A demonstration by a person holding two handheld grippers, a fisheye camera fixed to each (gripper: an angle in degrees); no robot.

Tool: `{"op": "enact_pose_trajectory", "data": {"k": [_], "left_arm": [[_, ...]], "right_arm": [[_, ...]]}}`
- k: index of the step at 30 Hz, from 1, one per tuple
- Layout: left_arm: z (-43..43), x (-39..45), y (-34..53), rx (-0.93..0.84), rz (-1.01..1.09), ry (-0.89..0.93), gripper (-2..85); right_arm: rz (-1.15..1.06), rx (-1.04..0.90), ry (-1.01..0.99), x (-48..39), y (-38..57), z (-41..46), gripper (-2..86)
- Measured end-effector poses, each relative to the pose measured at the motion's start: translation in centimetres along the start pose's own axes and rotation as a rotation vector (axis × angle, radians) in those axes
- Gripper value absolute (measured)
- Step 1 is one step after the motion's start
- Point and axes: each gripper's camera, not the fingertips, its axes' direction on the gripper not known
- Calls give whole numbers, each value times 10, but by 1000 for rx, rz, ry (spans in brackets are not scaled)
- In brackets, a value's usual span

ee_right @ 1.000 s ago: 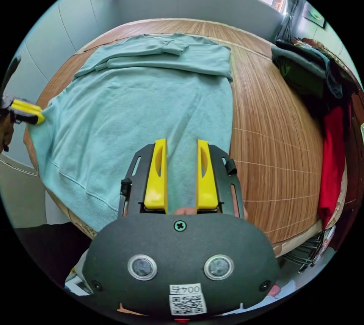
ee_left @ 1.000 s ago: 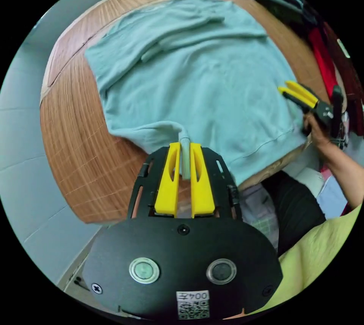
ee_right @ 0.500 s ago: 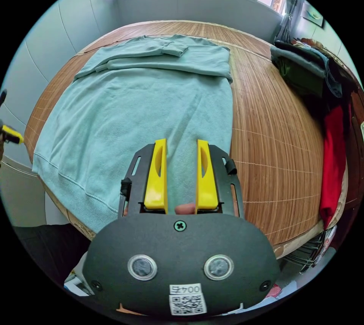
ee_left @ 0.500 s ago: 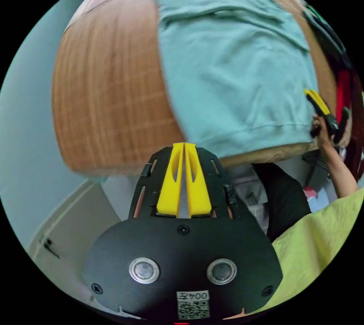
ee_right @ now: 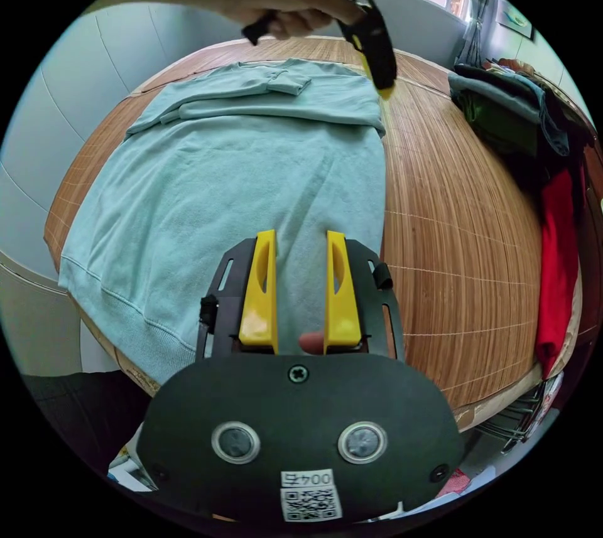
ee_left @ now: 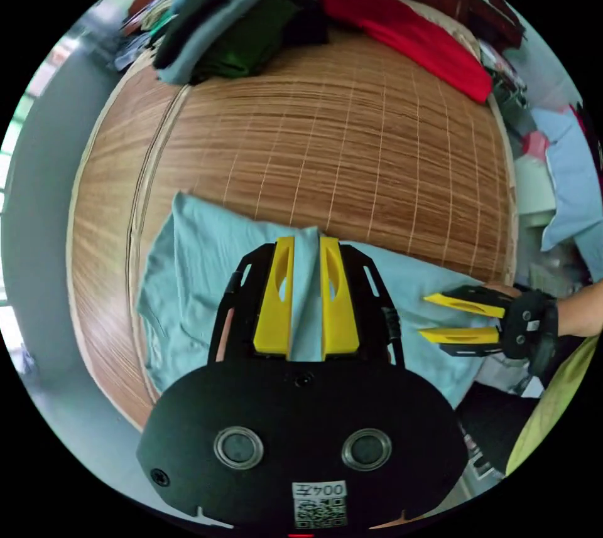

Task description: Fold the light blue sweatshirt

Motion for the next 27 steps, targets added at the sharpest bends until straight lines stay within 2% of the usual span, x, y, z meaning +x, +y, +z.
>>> {"op": "enact_pose_trajectory", "data": {"k": [5,13,15,18,27], "left_arm": [[42,41,-59,-247,309,-160,44],[53,66,-103,-409,564,-128,35],[50,71,-107,-415,595,-108,35],[55,74,-109,-419,617,-183,27],[57,75,-112,-431,638,-139,20]], "right_arm": [[7,0,-6,1,0,2,122],[25,3,-22,6,1,4,122],[25,3,-23,6,1,4,122],[22,3,-16,5,1,4,122],[23,6,-19,6,0,4,122]]}}
